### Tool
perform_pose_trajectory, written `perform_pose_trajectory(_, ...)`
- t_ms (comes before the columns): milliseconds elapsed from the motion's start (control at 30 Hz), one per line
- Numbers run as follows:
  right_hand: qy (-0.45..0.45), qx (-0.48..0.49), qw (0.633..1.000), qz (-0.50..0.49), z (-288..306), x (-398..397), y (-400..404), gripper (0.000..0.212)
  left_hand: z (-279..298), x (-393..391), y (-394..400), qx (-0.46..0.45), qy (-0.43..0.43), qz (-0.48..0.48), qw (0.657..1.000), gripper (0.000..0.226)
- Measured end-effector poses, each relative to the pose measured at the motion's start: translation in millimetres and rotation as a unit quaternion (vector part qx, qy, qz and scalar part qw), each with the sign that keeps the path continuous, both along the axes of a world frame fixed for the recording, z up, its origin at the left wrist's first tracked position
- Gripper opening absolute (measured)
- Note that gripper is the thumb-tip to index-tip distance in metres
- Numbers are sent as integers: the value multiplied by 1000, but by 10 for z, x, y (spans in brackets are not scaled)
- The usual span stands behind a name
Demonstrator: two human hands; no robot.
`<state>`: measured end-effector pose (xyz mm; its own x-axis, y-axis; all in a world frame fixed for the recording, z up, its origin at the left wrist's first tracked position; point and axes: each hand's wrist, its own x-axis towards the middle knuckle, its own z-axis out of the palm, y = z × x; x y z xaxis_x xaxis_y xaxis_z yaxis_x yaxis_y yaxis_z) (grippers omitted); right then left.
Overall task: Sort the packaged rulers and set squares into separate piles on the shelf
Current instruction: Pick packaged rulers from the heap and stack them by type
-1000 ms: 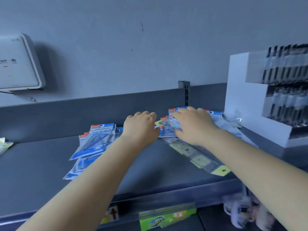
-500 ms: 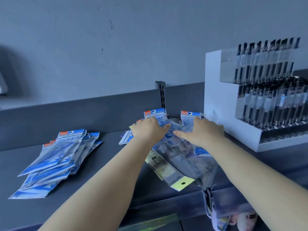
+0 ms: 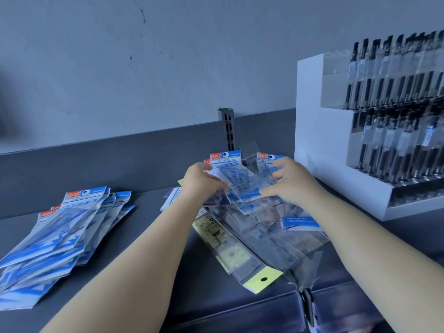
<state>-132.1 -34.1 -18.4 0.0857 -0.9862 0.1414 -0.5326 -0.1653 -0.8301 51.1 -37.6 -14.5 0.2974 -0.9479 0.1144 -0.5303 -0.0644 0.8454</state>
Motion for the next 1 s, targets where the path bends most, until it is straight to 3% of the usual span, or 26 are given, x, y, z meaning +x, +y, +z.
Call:
perform_pose_trajectory(167, 29, -45, 998, -26, -4, 0, 8, 58, -25, -72, 3, -1, 0, 10, 1000, 56)
perform_pose_trajectory(333, -6, -84, 995, -58, 14, -21, 32, 29, -4, 12, 14, -49, 114, 20, 992, 41)
perform_pose_trajectory(500, -91, -68, 993, -41, 12, -45, 16, 9, 56, 105, 90, -71, 240, 26, 968, 9)
perform_pose_trajectory(767, -229, -41, 972, 10, 126, -6, 107, 22, 270, 202, 347, -91, 348, 4, 933, 10)
perform_pose_trajectory(1000, -236, -35, 967, 84, 314, 335, 322, 26, 447, 558, 758, -135, 315, 17, 939, 7)
